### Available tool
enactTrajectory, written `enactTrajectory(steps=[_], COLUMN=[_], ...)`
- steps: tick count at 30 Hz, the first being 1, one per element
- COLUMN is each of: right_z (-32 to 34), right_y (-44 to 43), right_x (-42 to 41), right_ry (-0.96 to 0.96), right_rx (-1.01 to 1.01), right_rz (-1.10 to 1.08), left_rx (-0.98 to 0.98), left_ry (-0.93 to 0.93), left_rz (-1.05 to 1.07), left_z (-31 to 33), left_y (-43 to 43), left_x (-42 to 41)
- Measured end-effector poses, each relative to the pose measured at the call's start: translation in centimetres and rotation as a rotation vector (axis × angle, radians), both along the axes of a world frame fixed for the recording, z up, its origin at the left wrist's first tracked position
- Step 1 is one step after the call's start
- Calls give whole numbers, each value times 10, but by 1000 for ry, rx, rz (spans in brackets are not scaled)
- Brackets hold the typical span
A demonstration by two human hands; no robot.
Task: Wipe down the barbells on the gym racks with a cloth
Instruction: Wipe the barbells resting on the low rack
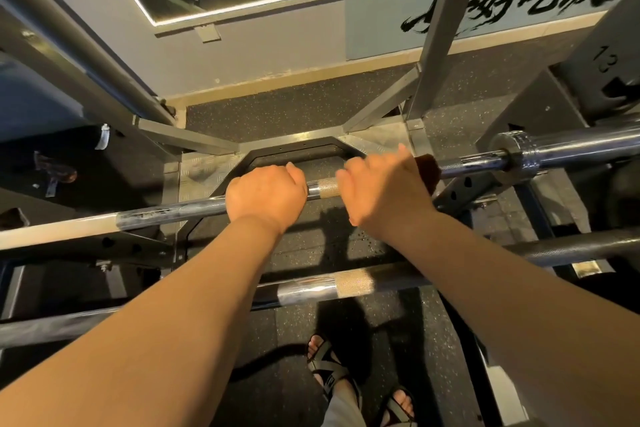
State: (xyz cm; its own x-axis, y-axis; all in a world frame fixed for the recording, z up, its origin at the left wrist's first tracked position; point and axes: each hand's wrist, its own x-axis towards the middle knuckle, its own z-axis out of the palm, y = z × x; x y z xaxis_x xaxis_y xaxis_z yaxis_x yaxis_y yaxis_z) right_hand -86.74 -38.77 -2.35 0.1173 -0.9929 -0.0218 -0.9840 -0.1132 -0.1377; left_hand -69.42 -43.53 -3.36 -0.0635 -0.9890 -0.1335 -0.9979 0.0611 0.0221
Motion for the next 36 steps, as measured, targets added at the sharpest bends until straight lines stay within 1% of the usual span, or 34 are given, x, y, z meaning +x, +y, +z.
enactTrajectory(steps=[2,4,7,9,11,13,14,15,17,18,19,20,22,27,31,34,36], right_z=[-7,-9,-14,-15,-17,-14,-13,-12,-13,-12,-12,-13,-16,-22,-20,-26,-28], right_y=[-7,-4,21,34,29,21,20,21,30,30,25,19,2,-4,-9,-7,-3], right_x=[7,3,-15,-23,-22,-12,-5,5,18,16,11,5,-7,-9,-17,-20,-20], right_ry=[11,-55,-129,-243,-346,-424,-444,-415,-255,-235,-260,-334,-404,-152,-140,-154,-165], right_rx=[-13,-38,-16,-51,-50,-101,-141,-161,-165,-178,-205,-237,-232,-184,-96,-146,-200], right_rz=[0,-7,94,28,-29,-23,21,76,209,221,169,107,59,145,224,253,249], left_rx=[3,6,-12,-17,-18,-15,-15,-14,-12,-13,-13,-11,-11,-48,-54,-39,-26], left_ry=[5,5,1,1,14,30,31,27,23,18,12,5,-4,-40,-55,-63,-18], left_rz=[8,3,-8,-12,7,19,21,25,30,30,32,27,13,-43,-64,-129,-124], left_z=[1,1,-1,-2,-2,-2,-2,-2,-2,-2,-1,-1,-1,-5,-5,-3,-2], left_y=[0,0,2,1,0,0,0,0,1,2,2,2,1,5,7,12,15], left_x=[-1,0,0,1,1,0,0,0,0,-1,-1,-2,-2,-2,0,2,3])
